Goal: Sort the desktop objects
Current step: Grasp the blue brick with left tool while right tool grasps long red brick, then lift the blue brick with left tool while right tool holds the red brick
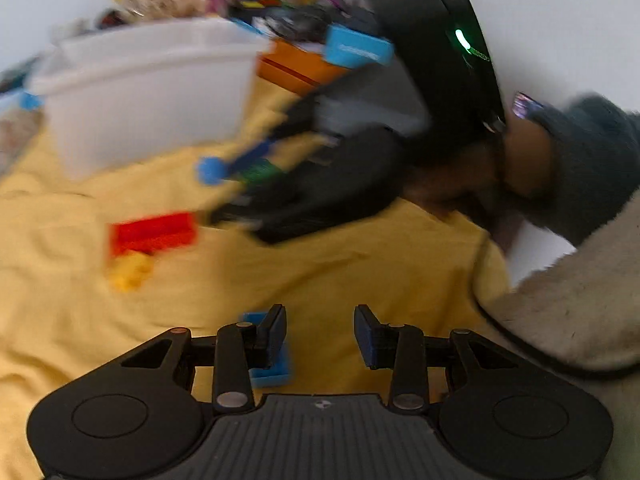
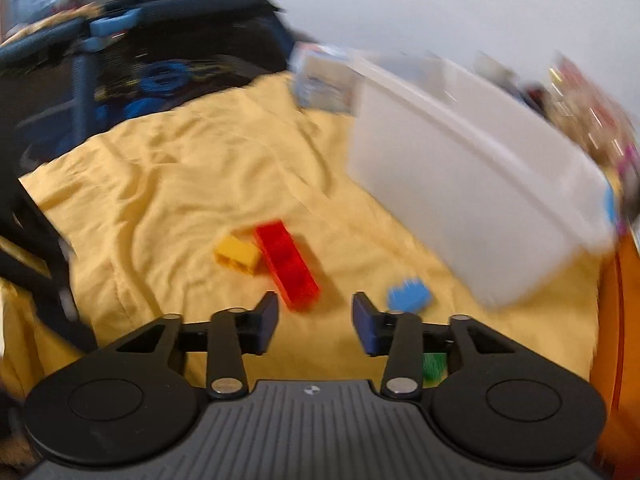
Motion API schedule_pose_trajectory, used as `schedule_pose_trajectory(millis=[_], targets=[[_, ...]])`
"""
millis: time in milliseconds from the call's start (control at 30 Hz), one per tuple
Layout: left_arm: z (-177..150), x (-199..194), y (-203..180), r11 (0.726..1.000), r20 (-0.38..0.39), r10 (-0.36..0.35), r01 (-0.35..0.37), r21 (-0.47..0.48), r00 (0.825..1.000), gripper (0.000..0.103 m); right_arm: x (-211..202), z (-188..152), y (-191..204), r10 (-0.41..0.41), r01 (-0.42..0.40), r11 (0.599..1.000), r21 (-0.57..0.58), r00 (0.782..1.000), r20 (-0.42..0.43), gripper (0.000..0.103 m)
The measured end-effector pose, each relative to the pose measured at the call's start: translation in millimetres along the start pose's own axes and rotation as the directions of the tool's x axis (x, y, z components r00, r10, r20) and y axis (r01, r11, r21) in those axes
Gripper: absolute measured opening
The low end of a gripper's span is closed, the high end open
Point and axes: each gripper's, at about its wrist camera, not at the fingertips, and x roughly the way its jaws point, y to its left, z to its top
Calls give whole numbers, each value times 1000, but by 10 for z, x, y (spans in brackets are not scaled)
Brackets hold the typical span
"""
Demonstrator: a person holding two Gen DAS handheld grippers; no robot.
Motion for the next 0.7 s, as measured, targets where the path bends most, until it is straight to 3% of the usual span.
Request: schedule_pose_trajectory(millis=[33,167,300,367,500,600,633,700], targets=[[-10,67,24,1000,-17,-15,14,-15,1000,41,26,40,28,23,-23,999,-36,1000,5,41],[-70,201,131,996,-52,92,-93,-16,994,41,230,144,192,49,-47,984,-171,999,6,41],[-117,171,268,981,-38,181,-183,-65,983,41,526,138,301,-46,33,964,-262,998,-42,41],[-133,159,328,973,-41,216,-219,-77,975,41,635,106,281,-73,51,965,-259,994,-77,35],[-180,109,432,958,-36,266,-269,-98,963,43,489,90,90,-15,6,995,-102,996,-93,31],[-217,99,467,946,-37,310,-312,-82,950,43,299,31,-100,51,-41,995,94,992,-112,31],[-222,86,465,947,-34,306,-308,-89,951,43,239,-7,-175,89,-68,982,176,989,-116,31],[-226,50,511,952,-25,282,-283,-117,959,43,140,-129,-353,222,-163,908,387,968,-114,31]])
